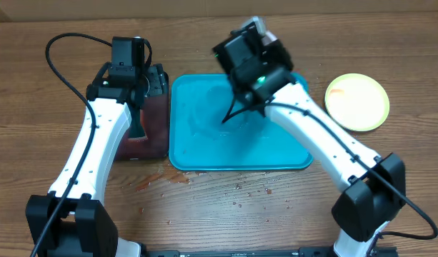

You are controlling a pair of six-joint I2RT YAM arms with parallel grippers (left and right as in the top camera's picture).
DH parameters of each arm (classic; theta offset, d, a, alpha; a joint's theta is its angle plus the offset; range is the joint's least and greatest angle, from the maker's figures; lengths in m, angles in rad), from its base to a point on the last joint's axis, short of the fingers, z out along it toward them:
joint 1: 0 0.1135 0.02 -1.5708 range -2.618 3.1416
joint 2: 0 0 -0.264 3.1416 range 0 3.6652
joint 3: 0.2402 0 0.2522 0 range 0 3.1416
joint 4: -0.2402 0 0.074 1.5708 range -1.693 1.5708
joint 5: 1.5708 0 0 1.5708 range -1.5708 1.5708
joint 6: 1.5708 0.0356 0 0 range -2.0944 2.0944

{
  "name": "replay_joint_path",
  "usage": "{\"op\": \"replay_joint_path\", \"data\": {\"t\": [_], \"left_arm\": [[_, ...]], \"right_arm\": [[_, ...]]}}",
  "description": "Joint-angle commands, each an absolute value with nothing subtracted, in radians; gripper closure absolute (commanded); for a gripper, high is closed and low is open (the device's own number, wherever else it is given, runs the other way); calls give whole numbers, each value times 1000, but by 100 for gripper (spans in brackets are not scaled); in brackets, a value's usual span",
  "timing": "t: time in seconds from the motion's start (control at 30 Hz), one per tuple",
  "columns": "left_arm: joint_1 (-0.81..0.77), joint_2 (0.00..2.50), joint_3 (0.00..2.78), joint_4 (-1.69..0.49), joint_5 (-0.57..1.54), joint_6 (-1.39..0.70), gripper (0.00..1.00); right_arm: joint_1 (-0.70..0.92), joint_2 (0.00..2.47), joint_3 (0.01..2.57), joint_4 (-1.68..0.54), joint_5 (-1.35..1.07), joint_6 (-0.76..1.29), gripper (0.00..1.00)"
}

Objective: Clean dirty plates on tray and stack at the side
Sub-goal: 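Lift the white plate upright off the tray with the right gripper, then carry the white plate right and lay it on the yellow plate stack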

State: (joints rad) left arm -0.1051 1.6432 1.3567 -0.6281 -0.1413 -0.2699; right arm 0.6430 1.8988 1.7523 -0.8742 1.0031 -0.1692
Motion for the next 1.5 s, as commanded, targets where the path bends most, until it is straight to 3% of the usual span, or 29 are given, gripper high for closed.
{"op": "replay_joint_path", "data": {"t": [0.0,0.3,0.7,0.87,1.03,1.23,1.47], "left_arm": [[-112,1634,1371,-611,-138,-269,23],[-111,1634,1371,-550,-138,-265,23],[-111,1634,1371,-547,-138,-265,23],[-111,1634,1371,-552,-138,-265,23],[-111,1634,1371,-552,-138,-265,22],[-111,1634,1370,-572,-137,-266,22],[-111,1634,1370,-617,-137,-266,22]], "right_arm": [[686,1869,1781,-859,1077,-274,96],[738,1869,1781,-791,1213,-376,96],[791,1869,1781,-780,1184,-408,96],[810,1869,1781,-850,1034,-364,96],[783,1869,1780,-823,1092,-361,96],[738,1869,1780,-871,719,-272,96],[464,1869,1780,-897,351,-128,96]]}}
